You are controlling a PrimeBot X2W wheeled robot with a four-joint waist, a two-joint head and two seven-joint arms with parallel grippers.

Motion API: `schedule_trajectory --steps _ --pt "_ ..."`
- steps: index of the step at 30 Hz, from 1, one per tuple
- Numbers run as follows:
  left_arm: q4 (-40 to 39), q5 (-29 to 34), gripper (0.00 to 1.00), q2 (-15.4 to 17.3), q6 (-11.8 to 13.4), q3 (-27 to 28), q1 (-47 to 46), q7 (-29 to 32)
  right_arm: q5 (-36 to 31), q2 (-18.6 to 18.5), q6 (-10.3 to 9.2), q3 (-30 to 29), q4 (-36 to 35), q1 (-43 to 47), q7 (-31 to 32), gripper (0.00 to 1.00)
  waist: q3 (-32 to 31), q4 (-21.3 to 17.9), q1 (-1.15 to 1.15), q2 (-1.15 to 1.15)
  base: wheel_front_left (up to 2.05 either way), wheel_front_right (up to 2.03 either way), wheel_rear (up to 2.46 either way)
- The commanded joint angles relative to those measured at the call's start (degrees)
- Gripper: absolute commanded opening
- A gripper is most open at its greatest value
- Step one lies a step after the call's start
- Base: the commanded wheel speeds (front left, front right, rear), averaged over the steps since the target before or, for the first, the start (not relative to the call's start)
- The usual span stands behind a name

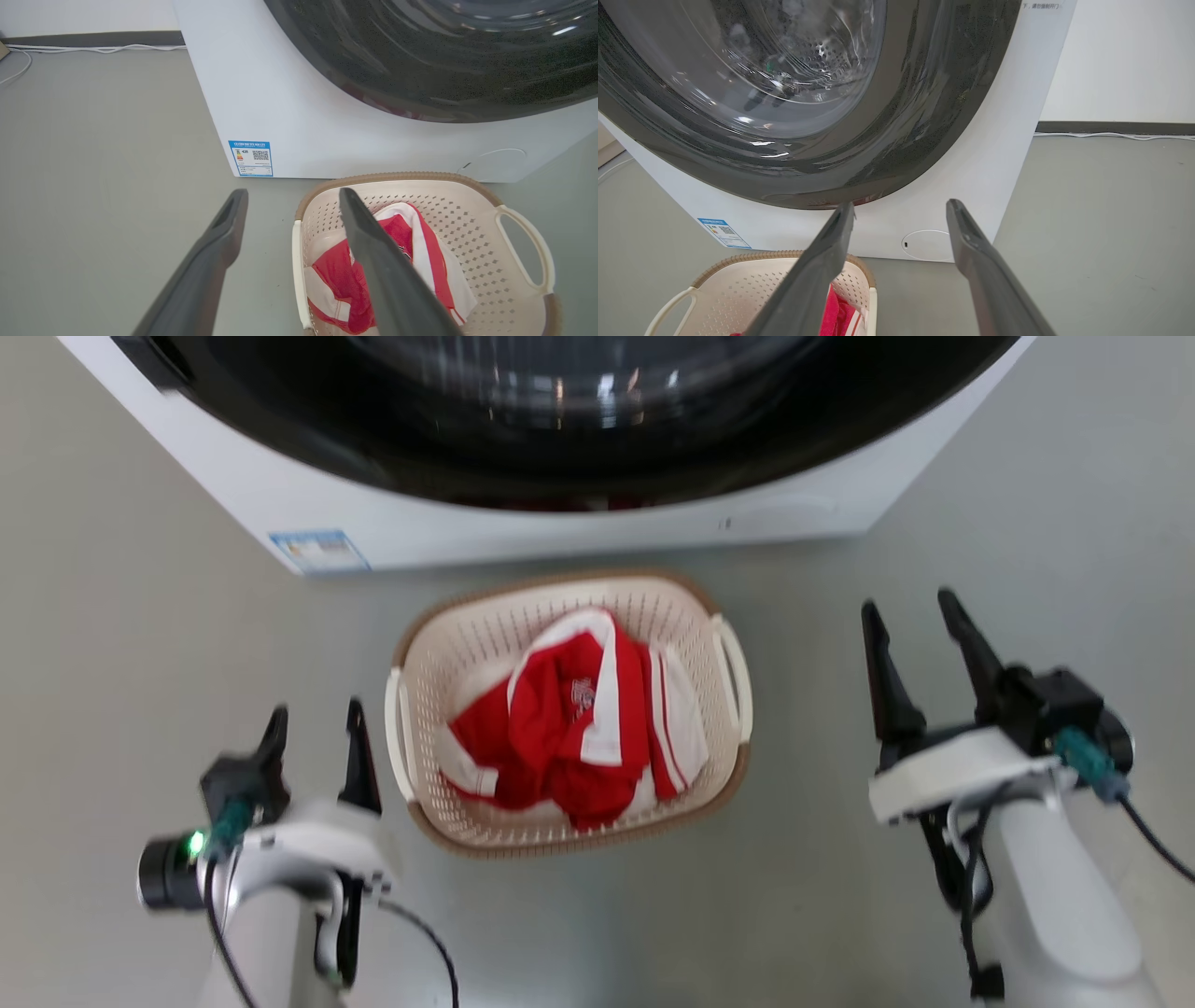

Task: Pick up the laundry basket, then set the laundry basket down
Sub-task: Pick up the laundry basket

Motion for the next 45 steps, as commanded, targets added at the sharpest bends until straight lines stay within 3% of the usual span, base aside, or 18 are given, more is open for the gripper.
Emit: schedule_trajectory --steps 1,11,25,45 --pt "-0.3 0.4 1.0 0.9 -0.3 1.5 -1.8 -0.3 -1.0 0.1 0.36 1.4 -0.6 -1.4 -0.4 1.0 4.2 0.4 0.0 0.0 0.0 0.0 0.0" --pt "10.4 -0.6 1.0 0.8 -0.4 1.0 -13.1 -0.3 -1.0 0.1 0.36 1.4 8.2 -9.7 -0.4 1.0 13.4 1.4 0.0 0.0 0.0 0.0 0.0" --pt "21.1 -3.0 1.0 0.7 -0.3 -3.5 -22.1 -0.3 0.3 0.1 0.36 6.1 17.3 -17.4 -0.4 1.0 22.0 3.3 0.0 0.0 0.0 0.0 0.0" --pt "33.1 -8.8 1.0 0.7 -1.2 -12.7 -29.9 -0.3 3.7 0.1 0.36 7.8 31.4 -24.8 -0.4 1.0 25.6 5.5 0.0 0.0 0.0 0.0 0.0"
